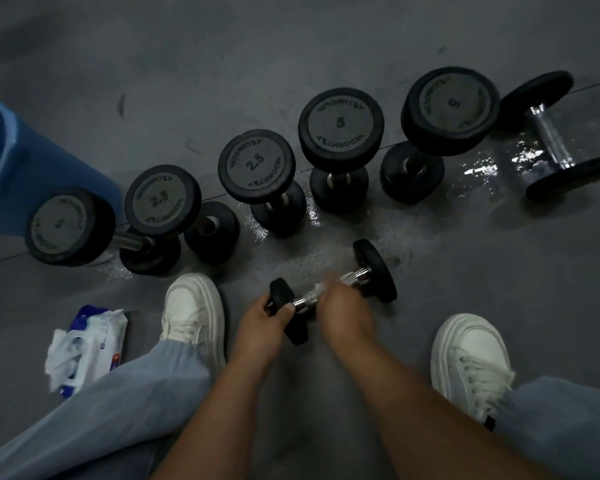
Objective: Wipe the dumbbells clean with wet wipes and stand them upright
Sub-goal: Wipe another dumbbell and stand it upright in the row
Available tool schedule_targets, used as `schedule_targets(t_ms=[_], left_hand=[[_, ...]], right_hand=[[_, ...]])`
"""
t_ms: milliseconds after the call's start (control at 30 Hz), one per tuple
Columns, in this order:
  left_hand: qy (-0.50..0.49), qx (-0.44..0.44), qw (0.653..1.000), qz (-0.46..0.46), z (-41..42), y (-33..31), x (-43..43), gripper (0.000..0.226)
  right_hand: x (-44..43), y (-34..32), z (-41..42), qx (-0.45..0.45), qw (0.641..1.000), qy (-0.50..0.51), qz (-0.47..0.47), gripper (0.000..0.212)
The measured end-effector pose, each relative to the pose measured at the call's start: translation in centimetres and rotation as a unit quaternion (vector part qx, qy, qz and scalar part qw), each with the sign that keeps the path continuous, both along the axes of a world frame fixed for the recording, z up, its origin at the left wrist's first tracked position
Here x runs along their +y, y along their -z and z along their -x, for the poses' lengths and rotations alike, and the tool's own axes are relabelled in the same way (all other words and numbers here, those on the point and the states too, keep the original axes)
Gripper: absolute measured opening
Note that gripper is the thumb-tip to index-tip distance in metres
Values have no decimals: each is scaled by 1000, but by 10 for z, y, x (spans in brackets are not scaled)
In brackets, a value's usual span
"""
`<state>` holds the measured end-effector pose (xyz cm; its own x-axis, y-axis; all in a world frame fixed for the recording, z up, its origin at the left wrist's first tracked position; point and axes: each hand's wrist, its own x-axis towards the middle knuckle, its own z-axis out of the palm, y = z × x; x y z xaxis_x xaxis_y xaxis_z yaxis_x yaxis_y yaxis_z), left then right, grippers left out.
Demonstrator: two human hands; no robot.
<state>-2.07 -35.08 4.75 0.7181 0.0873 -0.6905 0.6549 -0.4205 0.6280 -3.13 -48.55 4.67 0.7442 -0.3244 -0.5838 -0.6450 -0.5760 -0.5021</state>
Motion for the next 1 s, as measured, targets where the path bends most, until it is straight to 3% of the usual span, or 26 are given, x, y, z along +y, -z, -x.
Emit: schedule_targets(t_ms=[100, 233, 333, 433, 667, 867, 1000], left_hand=[[-8, 1, 1000, 3, -3, 1, -1, 31], [-14, -1, 1000, 2, -3, 2, -3, 26], [-19, 6, 1000, 8, -8, 1, -3, 14], [-17, 5, 1000, 13, -10, 2, -3, 17], [-31, 11, 999, 23, -10, 2, -3, 12], [-23, 4, 999, 26, -10, 2, -2, 17], [-19, 0, 1000, 18, -9, 2, -3, 15]], right_hand=[[13, 7, 8, -33, 997, -51, -54, 28], [-16, 14, 3, -83, 979, 181, -37, 24], [-6, 12, 2, -65, 994, 86, 8, 31], [10, 9, 0, -79, 997, -19, -16, 28], [-25, 0, -8, -93, 991, 81, 44, 9], [24, 4, 1, -108, 990, -48, -73, 35], [-6, 3, -2, -120, 987, 90, -58, 25]])
